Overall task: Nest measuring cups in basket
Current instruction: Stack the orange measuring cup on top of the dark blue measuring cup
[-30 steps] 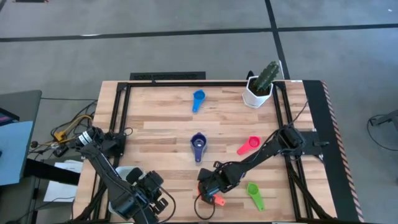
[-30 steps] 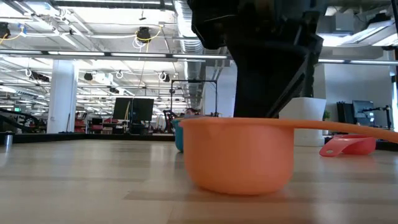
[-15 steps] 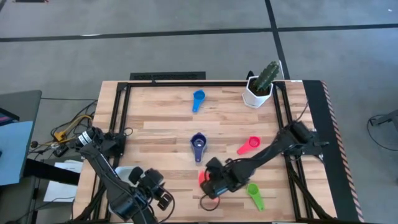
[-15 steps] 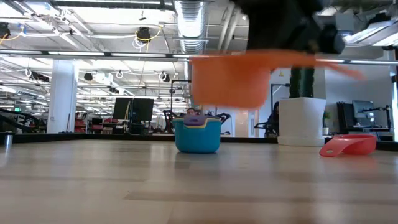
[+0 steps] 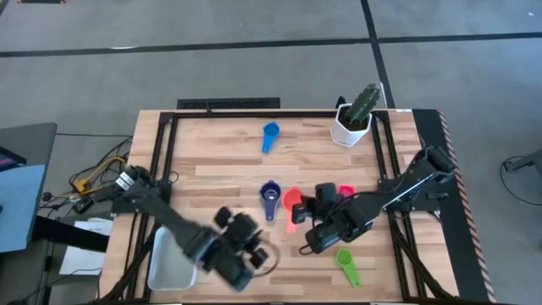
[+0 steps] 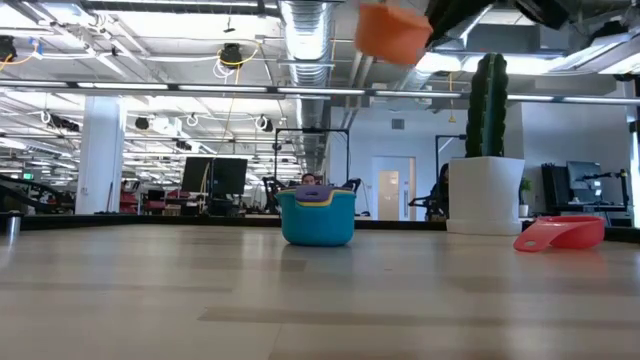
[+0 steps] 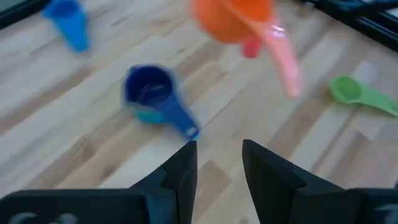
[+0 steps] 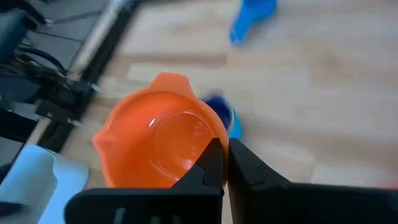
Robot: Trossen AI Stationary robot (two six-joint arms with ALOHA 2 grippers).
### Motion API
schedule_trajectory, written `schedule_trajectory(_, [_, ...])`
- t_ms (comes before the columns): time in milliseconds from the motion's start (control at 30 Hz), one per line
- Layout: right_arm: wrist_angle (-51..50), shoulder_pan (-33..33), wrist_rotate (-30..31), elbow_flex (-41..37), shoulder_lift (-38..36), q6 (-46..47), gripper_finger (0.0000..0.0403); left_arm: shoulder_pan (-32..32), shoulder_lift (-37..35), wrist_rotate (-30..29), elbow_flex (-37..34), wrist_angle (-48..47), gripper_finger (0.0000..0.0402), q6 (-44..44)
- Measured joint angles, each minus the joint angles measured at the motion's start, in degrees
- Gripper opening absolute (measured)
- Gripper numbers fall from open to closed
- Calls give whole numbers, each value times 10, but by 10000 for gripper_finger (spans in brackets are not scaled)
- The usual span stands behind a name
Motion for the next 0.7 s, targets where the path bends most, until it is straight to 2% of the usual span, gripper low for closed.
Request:
schedule_trajectory(67, [10,-5,13,1,-16,-27,16,34,0,36,0,63,116,65])
schedule_trajectory(200, [7,-4,27,1,-43,-44,27,93,0,90,0,155,116,128])
schedule_trajectory(400, [-22,-5,56,1,-84,-54,22,137,-16,116,0,224,116,173])
schedule_trajectory(600, [-74,-12,82,1,-108,-70,23,173,-18,234,0,327,116,240])
schedule_trajectory(700, [-91,-16,87,1,-114,-70,28,187,-20,240,0,346,116,237])
